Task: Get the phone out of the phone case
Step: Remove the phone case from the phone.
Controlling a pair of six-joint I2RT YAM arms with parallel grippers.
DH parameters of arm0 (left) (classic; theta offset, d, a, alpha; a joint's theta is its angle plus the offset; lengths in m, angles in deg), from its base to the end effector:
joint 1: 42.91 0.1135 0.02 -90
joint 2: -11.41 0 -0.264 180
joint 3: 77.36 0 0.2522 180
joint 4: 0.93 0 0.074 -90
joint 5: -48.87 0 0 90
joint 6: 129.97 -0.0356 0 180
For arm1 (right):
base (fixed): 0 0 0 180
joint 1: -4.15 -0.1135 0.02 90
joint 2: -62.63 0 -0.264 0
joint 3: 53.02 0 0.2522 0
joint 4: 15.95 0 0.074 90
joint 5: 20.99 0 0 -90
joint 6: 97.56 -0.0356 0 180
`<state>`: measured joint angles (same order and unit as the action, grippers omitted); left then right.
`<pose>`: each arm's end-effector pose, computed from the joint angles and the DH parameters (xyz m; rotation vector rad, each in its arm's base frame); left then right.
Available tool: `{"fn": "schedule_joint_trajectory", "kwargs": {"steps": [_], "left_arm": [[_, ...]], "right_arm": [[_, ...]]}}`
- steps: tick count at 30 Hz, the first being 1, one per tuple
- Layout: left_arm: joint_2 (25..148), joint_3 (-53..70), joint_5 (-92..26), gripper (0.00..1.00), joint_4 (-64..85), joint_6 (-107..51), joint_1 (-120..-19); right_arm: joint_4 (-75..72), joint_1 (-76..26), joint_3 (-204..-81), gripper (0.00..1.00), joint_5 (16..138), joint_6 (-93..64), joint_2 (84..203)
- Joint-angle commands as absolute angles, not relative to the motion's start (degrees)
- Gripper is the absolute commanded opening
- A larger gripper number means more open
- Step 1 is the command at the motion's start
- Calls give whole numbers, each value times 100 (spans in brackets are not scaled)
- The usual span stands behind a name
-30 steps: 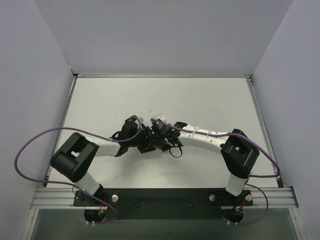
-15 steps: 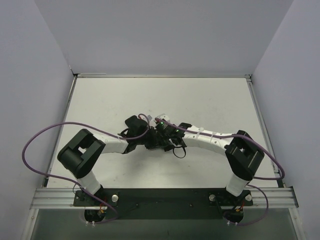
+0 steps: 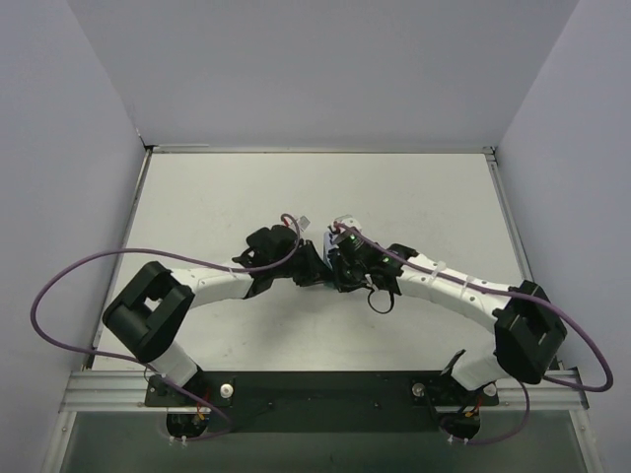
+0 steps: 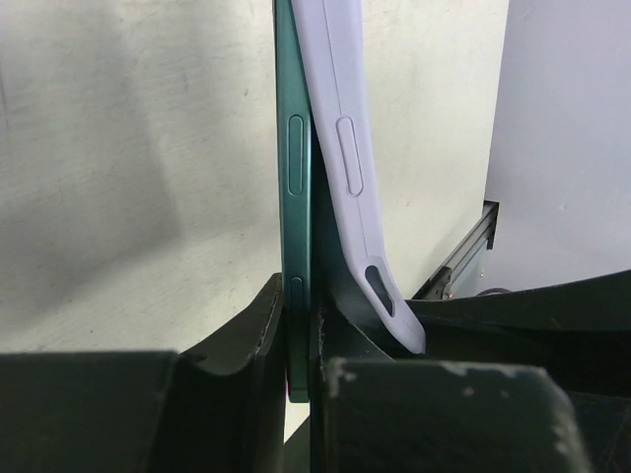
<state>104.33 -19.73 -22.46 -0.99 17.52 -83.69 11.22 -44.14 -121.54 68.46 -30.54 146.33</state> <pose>0.2404 -0.2224 0.1693 -0.1505 2.4694 -1.2308 0.2101 0.2352 0.2360 -0.5190 2.3346 0.6060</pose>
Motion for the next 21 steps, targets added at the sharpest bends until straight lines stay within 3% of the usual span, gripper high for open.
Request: {"fn": "schedule_joint_trajectory", "kwargs": {"steps": [1,13,21], "left_arm": [[10237,-1931,-2646,0,1028,1215,-8035],[10097,-1614,-2593,0,1933,503,-7904],[10044,-1790,-2487,0,1916,336,-7702]], "right_arm": [[2110,-4032,-11987,0,6014,-2883,14086],[2627,-3935,-12206,0,6532,-2075,13628],[3076,-3891,-12171,0,5594,-1942,13550]]}}
